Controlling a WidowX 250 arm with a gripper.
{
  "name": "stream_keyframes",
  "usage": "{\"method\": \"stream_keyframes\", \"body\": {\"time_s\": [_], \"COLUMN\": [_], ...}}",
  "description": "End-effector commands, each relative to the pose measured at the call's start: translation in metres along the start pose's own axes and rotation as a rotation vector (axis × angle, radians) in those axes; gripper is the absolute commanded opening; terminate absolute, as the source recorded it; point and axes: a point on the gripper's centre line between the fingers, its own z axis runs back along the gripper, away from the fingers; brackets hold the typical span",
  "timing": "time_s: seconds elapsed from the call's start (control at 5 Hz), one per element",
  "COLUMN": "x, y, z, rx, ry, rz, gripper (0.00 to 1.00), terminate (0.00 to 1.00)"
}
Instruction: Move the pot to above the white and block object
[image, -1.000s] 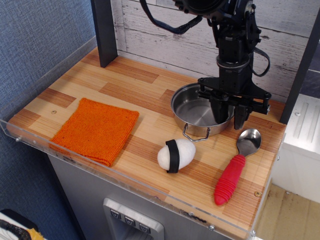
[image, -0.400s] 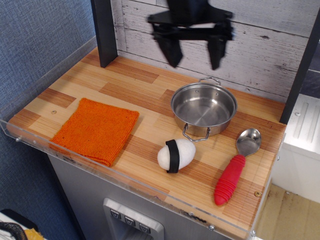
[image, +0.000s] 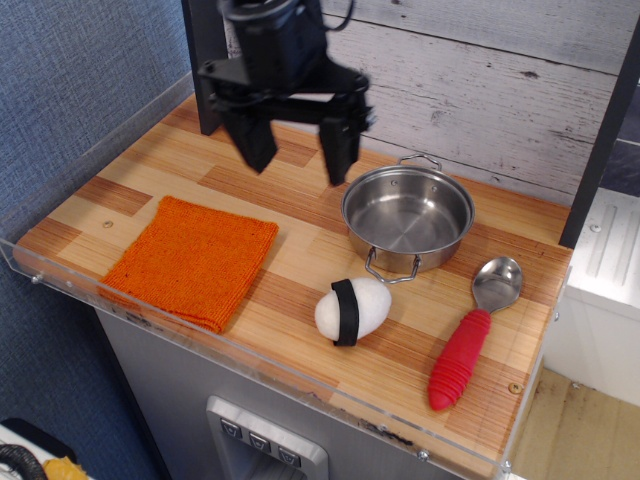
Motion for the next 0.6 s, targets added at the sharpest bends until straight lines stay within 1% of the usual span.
{"method": "stream_keyframes", "body": {"time_s": [0.0,0.2,0.4], "x": [-0.0023,-0.0047,-0.0047], "y": [-0.0052,-0.004,-0.004], "z": [-0.0058,-0.0111,-0.0111], "rx": [0.01,0.026,0.026], "ry": [0.015,0.003,0.003], "rz": [-0.073,-0.069,-0.069], "gripper": [1.0,1.0,1.0], "terminate": [0.0,0.0,1.0]}}
